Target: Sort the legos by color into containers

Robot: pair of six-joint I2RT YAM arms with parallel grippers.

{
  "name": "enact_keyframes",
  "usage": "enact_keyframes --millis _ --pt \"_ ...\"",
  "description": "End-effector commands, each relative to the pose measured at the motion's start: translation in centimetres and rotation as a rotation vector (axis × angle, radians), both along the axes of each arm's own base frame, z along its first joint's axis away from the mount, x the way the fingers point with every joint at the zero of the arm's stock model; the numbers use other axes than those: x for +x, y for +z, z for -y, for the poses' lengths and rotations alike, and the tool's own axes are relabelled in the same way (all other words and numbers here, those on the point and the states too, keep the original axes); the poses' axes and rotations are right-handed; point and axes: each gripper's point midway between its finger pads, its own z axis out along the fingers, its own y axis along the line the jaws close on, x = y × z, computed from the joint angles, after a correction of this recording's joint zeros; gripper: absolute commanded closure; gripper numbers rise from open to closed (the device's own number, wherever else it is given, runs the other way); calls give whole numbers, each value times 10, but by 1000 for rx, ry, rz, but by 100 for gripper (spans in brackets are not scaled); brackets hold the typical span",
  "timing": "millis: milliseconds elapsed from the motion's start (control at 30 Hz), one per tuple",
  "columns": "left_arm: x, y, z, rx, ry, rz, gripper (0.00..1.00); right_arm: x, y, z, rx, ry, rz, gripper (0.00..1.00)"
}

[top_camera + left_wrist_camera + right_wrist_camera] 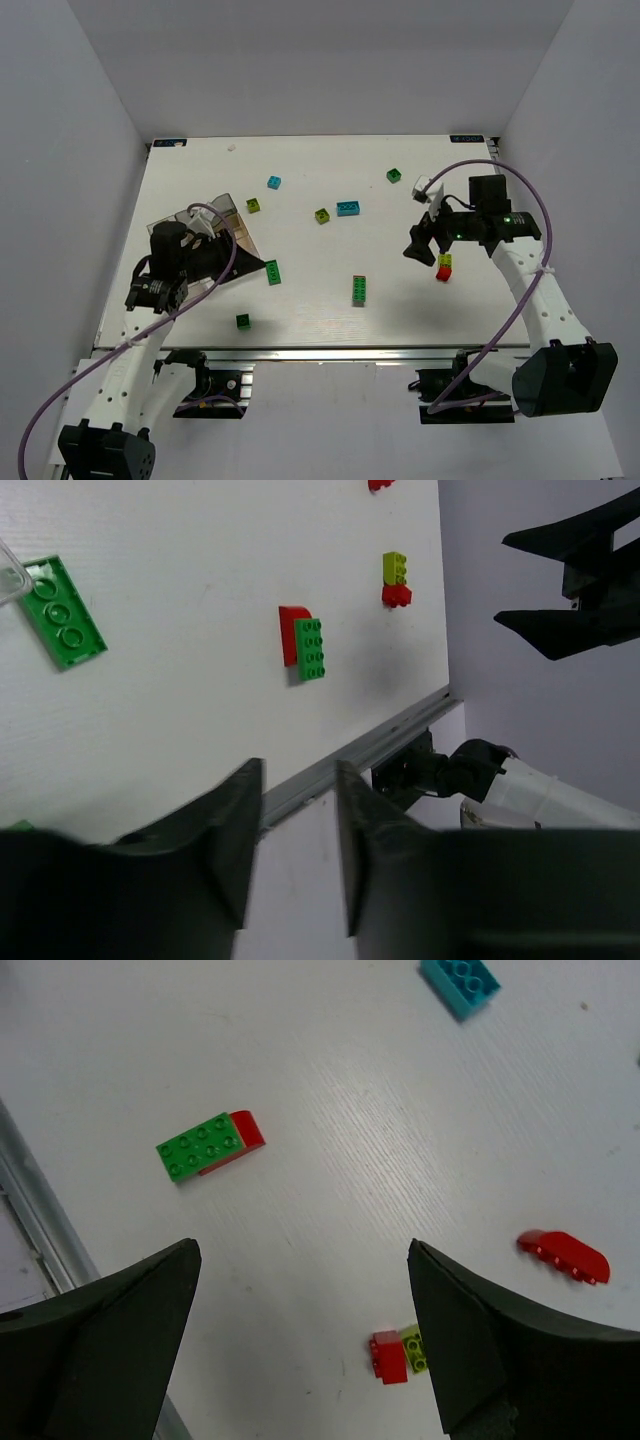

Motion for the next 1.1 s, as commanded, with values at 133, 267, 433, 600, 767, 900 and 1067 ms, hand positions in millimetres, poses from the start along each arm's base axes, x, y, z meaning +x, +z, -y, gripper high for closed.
enact_keyframes --millis 133,267,433,600,767,900,1067 --pt "-22 -40 -7 90 -1 -223 68 -14 -14 -28 38 80 -25 16" --pt "-50 -71 -25 220 66 -454 48 5 -26 -23 31 -84 -35 59" --pt "-64 -94 -57 415 183 -562 30 16 -37 -23 40 -175 -61 38" --pt "-64 -114 -78 557 260 -619 27 22 -40 -25 53 -201 -83 30" --pt "-55 -137 -80 630 291 -655 26 32 -39 -25 49 -229 -85 30" --pt "-42 -140 -76 692 316 -634 24 40 -33 -22 43 -258 -60 30" --pt "-31 -147 -68 820 309 -598 23 41 -33 -17 34 -279 -50 29"
